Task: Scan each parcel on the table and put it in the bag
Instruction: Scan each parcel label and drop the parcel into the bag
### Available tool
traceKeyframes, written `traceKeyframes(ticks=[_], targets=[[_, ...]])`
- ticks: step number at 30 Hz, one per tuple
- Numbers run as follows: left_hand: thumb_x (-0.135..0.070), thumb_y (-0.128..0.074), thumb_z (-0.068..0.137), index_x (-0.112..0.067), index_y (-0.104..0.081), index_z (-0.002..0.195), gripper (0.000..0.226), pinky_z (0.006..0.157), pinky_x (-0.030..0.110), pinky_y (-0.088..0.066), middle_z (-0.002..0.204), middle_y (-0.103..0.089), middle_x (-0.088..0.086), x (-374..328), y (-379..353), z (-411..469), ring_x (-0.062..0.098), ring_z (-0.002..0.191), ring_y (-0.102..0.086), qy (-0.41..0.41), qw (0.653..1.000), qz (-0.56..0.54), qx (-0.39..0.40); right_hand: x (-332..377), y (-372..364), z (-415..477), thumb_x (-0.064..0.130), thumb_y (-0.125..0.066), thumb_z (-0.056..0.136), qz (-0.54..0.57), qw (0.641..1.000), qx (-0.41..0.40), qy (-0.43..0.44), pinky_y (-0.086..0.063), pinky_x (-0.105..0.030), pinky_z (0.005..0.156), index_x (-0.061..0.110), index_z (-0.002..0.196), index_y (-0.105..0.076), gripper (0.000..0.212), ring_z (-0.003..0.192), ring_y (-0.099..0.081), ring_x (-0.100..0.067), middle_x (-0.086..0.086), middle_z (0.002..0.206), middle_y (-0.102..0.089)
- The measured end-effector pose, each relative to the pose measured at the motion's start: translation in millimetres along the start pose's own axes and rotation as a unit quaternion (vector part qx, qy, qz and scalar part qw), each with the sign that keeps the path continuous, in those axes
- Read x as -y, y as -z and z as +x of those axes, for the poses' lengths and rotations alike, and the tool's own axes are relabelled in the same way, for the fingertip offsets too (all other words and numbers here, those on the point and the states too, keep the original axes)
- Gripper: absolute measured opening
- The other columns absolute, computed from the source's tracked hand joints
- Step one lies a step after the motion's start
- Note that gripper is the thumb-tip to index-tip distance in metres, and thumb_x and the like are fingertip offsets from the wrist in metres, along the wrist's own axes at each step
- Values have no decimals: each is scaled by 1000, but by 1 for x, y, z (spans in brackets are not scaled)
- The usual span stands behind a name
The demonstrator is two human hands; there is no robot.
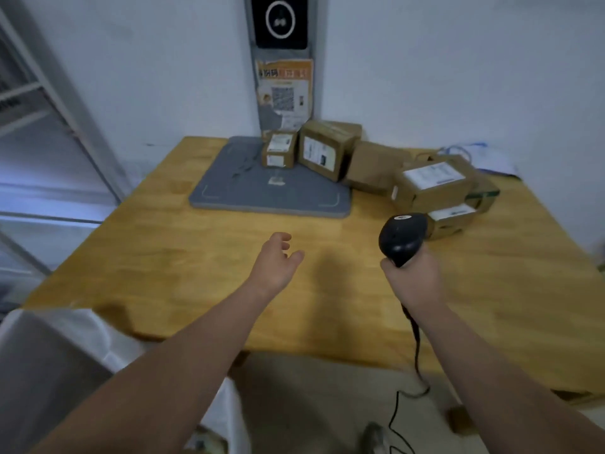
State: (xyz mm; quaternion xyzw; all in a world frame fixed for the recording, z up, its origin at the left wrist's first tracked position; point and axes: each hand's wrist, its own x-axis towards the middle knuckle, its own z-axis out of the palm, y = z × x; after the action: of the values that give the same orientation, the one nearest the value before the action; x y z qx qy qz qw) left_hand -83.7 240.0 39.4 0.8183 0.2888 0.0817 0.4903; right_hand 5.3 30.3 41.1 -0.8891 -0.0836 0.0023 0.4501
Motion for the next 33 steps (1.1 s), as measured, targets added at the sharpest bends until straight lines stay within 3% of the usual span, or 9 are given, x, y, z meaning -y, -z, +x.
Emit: traceKeyframes(ticks=[6,11,15,18,20,23,27,30,33], targets=[[-28,-57,96,-15,-41,138,47,84,25,-38,136,-48,3,-70,-83,45,12,104,-49,23,999,-24,19,-31,54,87,13,-69,81,4,1000,25,-14,-38,-26,52,9,99,-55,23,61,-56,-19,-1,66,-56],[-32,-56,96,-16,-41,139,48,83,26,-37,134,-48,1,-106,-130,79,11,105,-47,37,998,-39,30,-58,78,165,13,-72,75,-33,999,18,34,-52,-41,83,9,108,-58,36,96,-58,-24,-7,101,-63],[-39,-53,97,-17,-38,141,52,86,28,-37,135,-46,2,-123,-157,110,13,107,-47,59,996,-39,55,-74,85,222,20,-75,75,-111,992,55,18,-36,-43,107,10,122,-58,52,129,-40,-29,-14,134,-49],[-46,-53,95,-19,-33,144,59,98,35,-42,140,-43,4,-133,-173,139,20,117,-49,107,989,-74,75,-78,88,251,29,-74,79,-107,992,66,4,-26,-46,116,14,132,-53,59,141,-26,-29,-12,147,-40],[-52,-53,92,-21,-31,146,66,106,43,-41,145,-40,6,-142,-184,157,25,125,-47,144,981,-99,79,-81,87,267,32,-73,81,-78,995,62,-11,-25,-48,116,13,133,-50,60,141,-28,-29,-11,142,-44],[-56,-55,90,-23,-17,153,80,109,46,-38,155,-28,4,-156,-198,180,27,136,-37,167,975,-118,90,-87,85,286,39,-76,77,-19,997,52,-47,-38,-50,109,14,134,-49,67,129,-45,-28,-9,134,-50],[-58,-57,88,-37,0,154,89,107,52,-36,160,-18,-2,-171,-209,203,30,141,-28,173,969,-125,127,-101,81,293,38,-79,74,65,993,66,-76,-47,-42,101,21,132,-50,67,119,-55,-21,-3,129,-56],[-53,-61,88,-40,-10,150,81,104,58,-38,155,-29,2,-172,-216,214,34,136,-36,184,960,-169,130,-108,79,288,34,-81,72,118,988,54,-81,-47,-42,101,21,133,-50,69,119,-55,-17,0,129,-58],[-45,-69,85,-32,-31,129,59,103,59,-40,136,-48,6,-164,-218,217,30,119,-50,206,940,-246,115,-105,80,283,19,-80,77,207,975,40,-75,-49,-33,93,16,128,-53,58,111,-58,-12,1,121,-63]])
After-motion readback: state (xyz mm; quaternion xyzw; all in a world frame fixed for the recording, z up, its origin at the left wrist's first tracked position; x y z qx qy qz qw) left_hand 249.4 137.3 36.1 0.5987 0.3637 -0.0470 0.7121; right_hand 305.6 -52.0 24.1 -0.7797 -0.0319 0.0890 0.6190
